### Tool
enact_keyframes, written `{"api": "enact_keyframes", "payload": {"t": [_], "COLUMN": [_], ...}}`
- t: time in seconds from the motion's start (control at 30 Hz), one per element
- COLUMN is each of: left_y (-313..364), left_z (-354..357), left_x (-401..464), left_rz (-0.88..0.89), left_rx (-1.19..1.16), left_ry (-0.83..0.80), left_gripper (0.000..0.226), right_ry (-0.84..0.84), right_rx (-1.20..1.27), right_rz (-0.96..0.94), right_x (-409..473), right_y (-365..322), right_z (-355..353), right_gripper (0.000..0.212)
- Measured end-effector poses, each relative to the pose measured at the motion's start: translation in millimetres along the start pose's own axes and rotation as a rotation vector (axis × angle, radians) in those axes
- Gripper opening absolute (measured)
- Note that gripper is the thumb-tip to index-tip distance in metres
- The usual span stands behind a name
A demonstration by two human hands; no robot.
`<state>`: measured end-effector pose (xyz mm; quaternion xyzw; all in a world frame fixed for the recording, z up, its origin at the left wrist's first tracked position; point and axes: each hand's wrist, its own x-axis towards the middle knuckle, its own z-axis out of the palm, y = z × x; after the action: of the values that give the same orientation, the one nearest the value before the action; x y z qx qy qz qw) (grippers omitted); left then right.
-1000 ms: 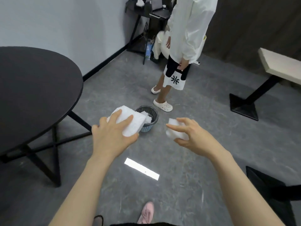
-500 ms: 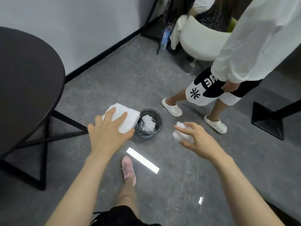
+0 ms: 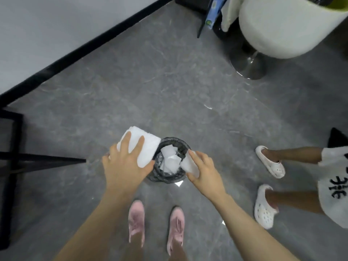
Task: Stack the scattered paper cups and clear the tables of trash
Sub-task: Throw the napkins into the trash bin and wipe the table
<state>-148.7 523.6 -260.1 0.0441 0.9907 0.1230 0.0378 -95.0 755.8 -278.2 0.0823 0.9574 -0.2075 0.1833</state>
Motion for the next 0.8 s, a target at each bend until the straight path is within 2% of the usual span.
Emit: {"api": "enact_keyframes", "payload": {"t": [0.13,0.23,0.4,0.53,0.8], "left_y": [-4.2,-13.8,-19.1,-1.5,44.9], "left_z": [95.4,155.5,223.4,251.7,290.8], "left_x": [23.1,25.6,24.8,29.1,47.5], "left_rz": [-0.020,-0.008,-0.003,0.056,0.091], "left_rx": [0.041,0.081,0.050,0.050,0.024], "left_ry": [-0.033,0.002,-0.114,-0.227,-0.409], "left_gripper": [0.077,0.068,0.070,0.074,0.078], "right_ry": [-0.090,-0.115,-0.186,-0.176,-0.073], "right_rx": [-0.050,-0.089,-0.142,-0.108,-0.111], "right_rz": [-0.005,-0.022,-0.047,-0.025,-0.032], "right_x": [81.5,123.0,154.6,145.7,114.3], "right_y": [38.8,65.0,98.8,116.6,130.8], "right_z": [78.2,132.2,189.1,190.0,137.1], "right_gripper": [0.075,0.074,0.074,0.076,0.074]}}
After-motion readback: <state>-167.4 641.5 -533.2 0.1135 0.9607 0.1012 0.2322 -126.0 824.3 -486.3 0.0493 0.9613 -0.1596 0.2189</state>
